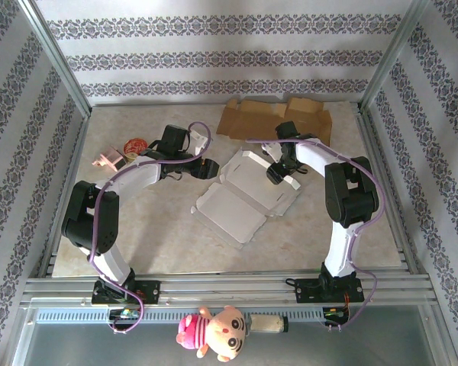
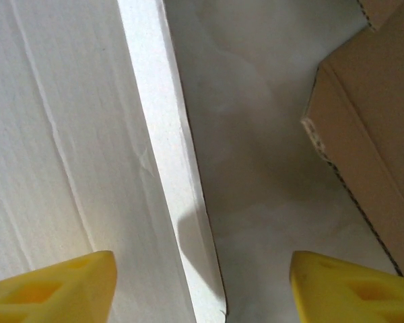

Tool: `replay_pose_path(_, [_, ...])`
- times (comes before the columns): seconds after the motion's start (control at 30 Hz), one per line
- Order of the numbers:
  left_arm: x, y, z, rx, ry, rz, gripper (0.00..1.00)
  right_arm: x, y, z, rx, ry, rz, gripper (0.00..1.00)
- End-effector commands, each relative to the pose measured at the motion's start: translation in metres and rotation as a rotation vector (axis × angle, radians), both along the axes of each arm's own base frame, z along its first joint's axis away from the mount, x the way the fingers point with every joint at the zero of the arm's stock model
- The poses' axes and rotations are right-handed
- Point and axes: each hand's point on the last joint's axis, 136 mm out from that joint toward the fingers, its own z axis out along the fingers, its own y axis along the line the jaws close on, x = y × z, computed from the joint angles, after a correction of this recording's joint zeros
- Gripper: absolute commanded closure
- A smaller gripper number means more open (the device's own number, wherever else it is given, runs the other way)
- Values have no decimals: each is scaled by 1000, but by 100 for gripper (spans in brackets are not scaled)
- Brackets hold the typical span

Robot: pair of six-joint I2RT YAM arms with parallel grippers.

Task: Fold the paper box

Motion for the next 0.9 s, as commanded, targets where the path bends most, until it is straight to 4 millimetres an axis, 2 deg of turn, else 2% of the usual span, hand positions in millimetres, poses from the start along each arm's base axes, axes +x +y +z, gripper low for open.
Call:
replay_pose_path(0.0, [-1, -6, 8, 4, -20, -25, 37, -10, 5, -6, 9, 49, 9, 43])
replay_pose_path(0.1, [-1, -5, 7, 8, -11, -24, 37, -14, 7, -12, 13, 70, 15, 51])
replay_pose_path(0.17, [-1, -6, 6, 7, -7, -20, 37, -14, 8, -14, 15, 76, 16, 60])
replay_pose_path(0.33, [0, -4, 5, 12, -1, -11, 37, -15, 10, -11, 19, 73, 39, 73])
replay_pose_path(0.43, [2, -2, 5, 16, -3, -5, 37, -15, 10, -6, -7, 60, 54, 91])
replay_pose_path(0.53, [8, 1, 5, 28, 3, 19, 37, -11, 13, 14, -80, -48, 115, 94])
replay_pose_path(0.6, [11, 3, 4, 45, 4, 24, 37, -6, 14, 37, -165, -183, 161, 95])
replay_pose_path(0.73, [17, 7, 2, 65, -14, 15, 36, -3, 28, 83, -273, -455, 291, 95])
replay_pose_path(0.87, [29, 27, 5, 45, -19, 52, 35, -3, 36, 122, -440, -699, 401, 95])
